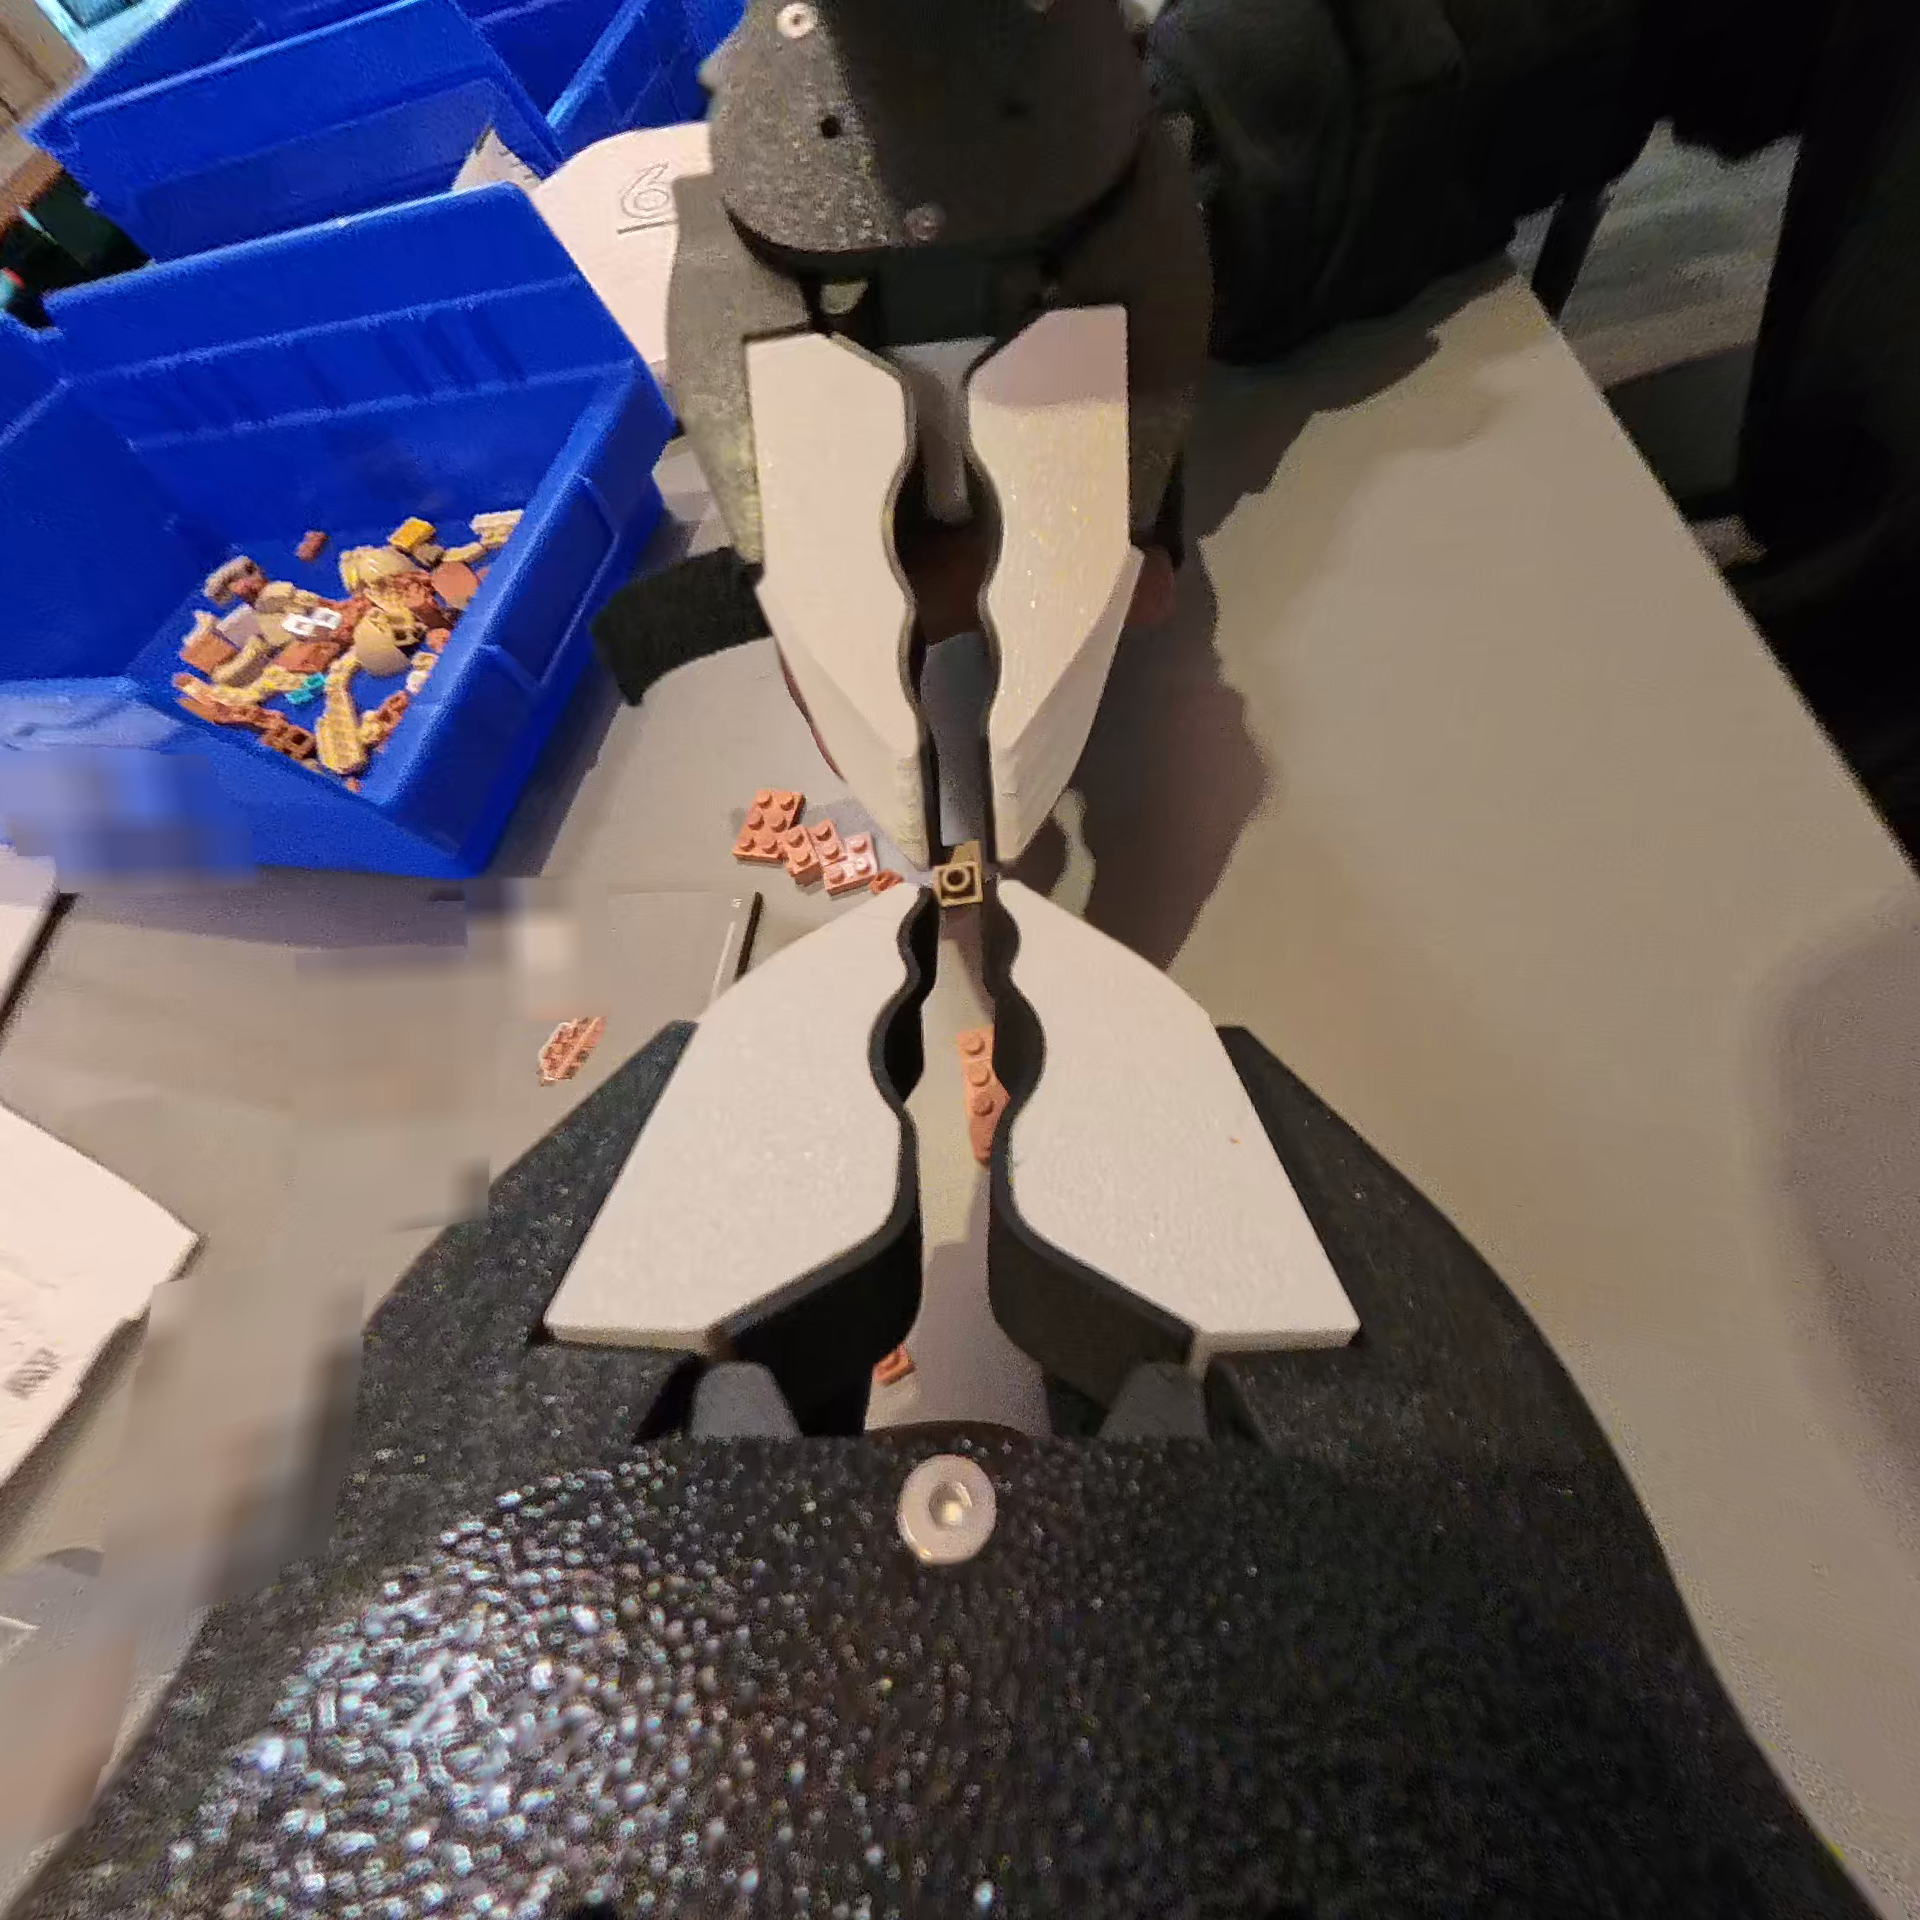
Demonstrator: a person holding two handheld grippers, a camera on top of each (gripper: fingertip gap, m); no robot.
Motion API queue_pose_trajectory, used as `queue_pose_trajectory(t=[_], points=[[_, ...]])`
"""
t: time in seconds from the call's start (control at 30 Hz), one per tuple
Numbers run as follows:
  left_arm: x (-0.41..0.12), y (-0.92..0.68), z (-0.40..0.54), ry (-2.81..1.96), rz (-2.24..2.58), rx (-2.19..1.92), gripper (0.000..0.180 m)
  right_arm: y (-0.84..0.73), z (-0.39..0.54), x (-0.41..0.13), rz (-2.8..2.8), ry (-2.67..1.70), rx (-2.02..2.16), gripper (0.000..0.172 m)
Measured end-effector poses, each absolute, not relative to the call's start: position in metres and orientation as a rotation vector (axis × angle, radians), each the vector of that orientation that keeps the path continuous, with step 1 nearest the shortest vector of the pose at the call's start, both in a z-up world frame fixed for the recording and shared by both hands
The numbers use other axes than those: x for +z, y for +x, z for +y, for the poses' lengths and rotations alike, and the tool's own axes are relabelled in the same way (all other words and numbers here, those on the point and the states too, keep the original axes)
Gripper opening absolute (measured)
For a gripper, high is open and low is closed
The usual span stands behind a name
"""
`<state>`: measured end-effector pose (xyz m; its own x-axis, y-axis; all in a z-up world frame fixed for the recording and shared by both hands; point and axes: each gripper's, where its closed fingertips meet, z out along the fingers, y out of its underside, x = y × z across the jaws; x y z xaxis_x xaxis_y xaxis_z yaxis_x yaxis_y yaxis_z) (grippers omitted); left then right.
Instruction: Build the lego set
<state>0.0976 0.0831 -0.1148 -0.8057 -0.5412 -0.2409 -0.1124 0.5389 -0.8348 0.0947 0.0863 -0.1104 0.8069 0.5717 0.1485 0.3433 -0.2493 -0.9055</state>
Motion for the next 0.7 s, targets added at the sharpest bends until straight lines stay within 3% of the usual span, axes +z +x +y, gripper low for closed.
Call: queue_pose_trajectory(t=[0.3,0.7], points=[[-0.117,0.090,0.083,-0.101,2.247,-0.862,0.008,0.091,0.081,-0.112,-0.438,-1.943,0.724,0.013],[-0.120,0.085,0.078,0.045,2.230,-0.777,0.008,0.081,0.077,-0.118,-0.425,-1.999,0.806,0.006]])
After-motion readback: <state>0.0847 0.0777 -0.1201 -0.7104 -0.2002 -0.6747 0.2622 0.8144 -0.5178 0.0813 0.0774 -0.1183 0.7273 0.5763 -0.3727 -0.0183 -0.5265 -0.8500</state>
